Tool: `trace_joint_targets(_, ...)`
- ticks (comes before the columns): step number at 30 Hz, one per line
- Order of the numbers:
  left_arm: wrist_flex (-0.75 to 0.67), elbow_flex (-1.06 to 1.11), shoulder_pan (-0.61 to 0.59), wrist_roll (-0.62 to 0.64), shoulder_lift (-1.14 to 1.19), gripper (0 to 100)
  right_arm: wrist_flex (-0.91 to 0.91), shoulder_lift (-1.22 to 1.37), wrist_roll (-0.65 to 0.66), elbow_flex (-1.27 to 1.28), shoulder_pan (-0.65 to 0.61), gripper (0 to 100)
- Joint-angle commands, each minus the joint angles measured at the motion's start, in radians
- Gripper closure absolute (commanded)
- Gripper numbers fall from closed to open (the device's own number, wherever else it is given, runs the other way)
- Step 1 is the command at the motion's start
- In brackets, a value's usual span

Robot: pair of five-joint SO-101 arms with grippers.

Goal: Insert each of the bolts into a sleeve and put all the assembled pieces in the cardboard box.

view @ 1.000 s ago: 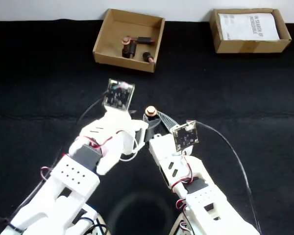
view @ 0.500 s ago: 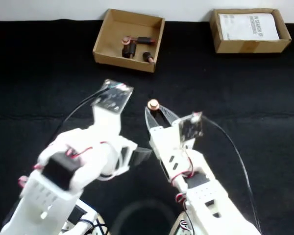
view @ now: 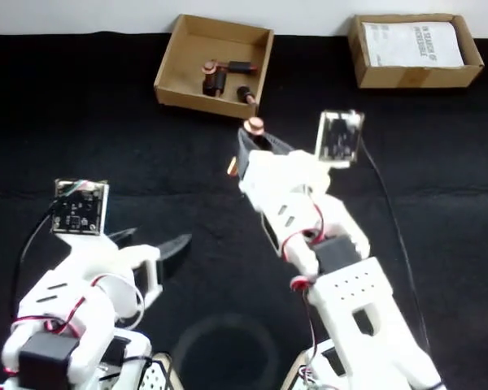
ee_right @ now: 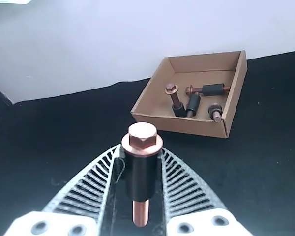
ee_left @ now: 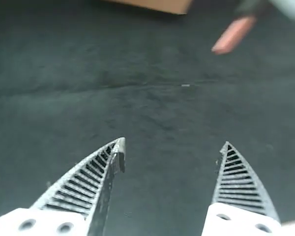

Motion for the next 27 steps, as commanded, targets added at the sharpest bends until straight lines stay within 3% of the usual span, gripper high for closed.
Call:
trace_joint_targets(1, -0.135, 0.151, -0.134, 0.0, -0.064, 70, 0.108, 0.108, -0.008, -0.252, 0.01, 99.2)
trace_joint_targets(8, -0.374, 0.45, -0.268, 0.0, -0.243, 70, 0.348, 0.45, -0.003, -0.717, 0.012, 99.2)
trace_joint_targets(19, -0.557, 0.693, -0.375, 0.008, -0.318, 70, 0.421, 1.096, 0.104, -1.448, 0.114, 99.2)
trace_joint_targets(23, -0.618, 0.78, -0.375, 0.008, -0.318, 70, 0.417, 1.287, 0.235, -1.675, 0.116, 99.2)
trace_joint_targets(27, -0.583, 0.783, -0.375, 0.008, -0.314, 70, 0.387, 1.48, 0.434, -1.876, 0.101, 99.2)
